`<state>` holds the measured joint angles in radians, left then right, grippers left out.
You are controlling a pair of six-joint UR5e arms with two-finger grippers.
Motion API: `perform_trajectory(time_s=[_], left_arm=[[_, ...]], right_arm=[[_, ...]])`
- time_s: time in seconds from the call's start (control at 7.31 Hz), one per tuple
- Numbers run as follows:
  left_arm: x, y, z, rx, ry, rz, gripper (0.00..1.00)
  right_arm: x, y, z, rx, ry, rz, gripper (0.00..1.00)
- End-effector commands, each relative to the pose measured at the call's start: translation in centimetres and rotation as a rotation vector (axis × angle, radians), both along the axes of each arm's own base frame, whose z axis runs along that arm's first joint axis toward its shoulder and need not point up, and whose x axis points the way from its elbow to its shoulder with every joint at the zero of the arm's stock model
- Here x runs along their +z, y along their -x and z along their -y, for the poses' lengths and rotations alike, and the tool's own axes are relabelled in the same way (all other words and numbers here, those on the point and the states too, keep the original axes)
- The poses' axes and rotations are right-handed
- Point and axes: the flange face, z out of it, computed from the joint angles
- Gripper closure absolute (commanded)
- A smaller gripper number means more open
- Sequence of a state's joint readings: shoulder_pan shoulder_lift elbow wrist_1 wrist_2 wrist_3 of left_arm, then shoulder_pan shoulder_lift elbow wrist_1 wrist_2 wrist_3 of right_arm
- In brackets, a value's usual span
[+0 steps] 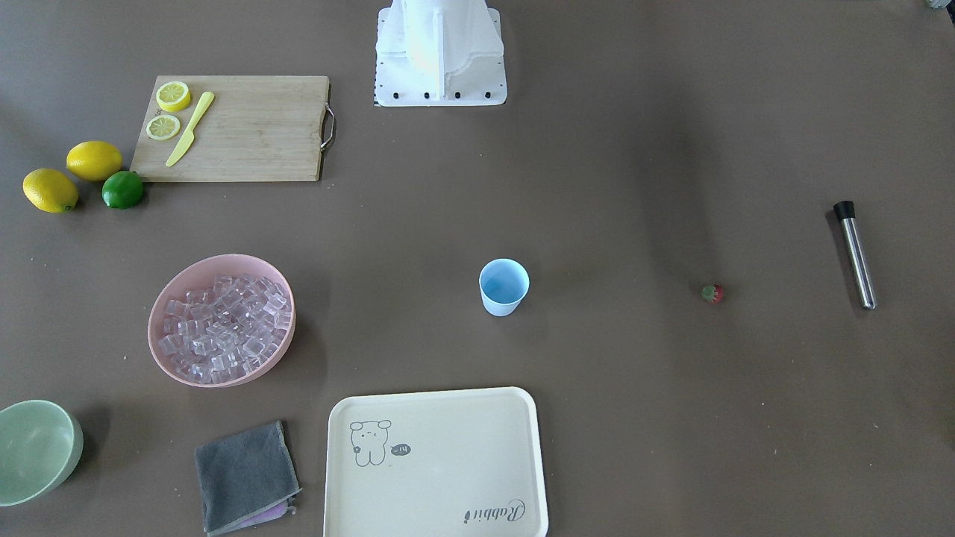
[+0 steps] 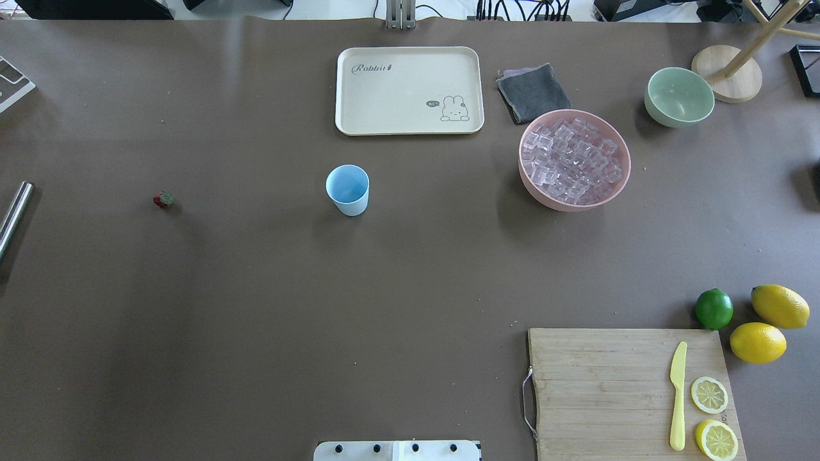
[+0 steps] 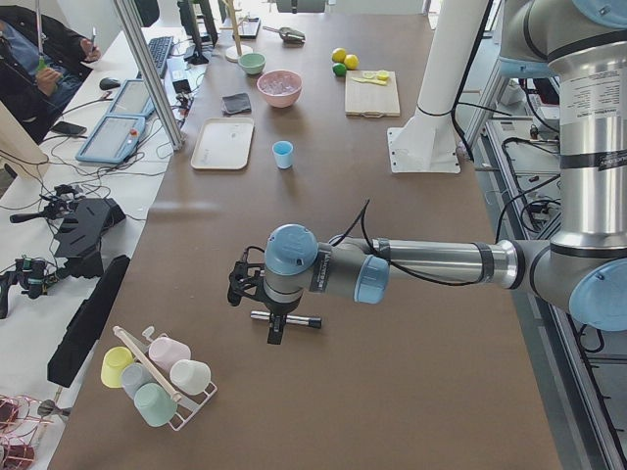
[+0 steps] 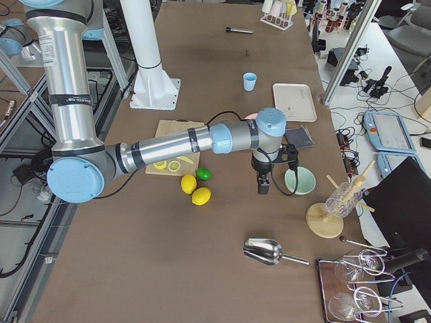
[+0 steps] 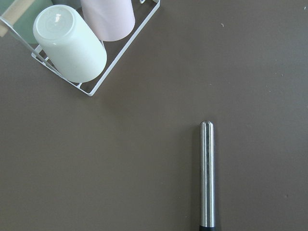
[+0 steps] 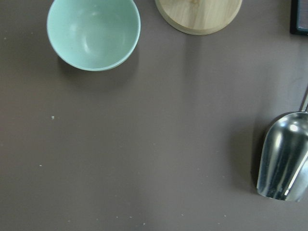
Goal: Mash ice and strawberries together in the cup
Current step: 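Move the right gripper toward the pink bowl of ice cubes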
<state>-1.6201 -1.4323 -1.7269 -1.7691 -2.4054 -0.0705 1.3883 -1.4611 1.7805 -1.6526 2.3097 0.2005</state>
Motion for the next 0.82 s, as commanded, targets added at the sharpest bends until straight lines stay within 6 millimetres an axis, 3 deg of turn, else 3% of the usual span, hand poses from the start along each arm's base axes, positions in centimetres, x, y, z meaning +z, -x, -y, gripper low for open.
perform_trajectory(time_s=[0.0,0.27,0.68], left_arm=[[0.4,0.0,-0.4,-0.001,0.009,-0.003,0.01],[0.4,0.0,-0.3,-0.001,0.009,-0.002,0.01],[-0.3,0.1,-0.2,-0.003,-0.004,-0.003,0.01]], right_arm=[[-6.9,9.1,0.1,0.007,-0.009,0.048,0.0],[-9.4,16.1,-1.7,0.01,-0.093,-0.01,0.0],[-15.4,23.6,-3.1,0.11,-0.112,-0.013,0.0]])
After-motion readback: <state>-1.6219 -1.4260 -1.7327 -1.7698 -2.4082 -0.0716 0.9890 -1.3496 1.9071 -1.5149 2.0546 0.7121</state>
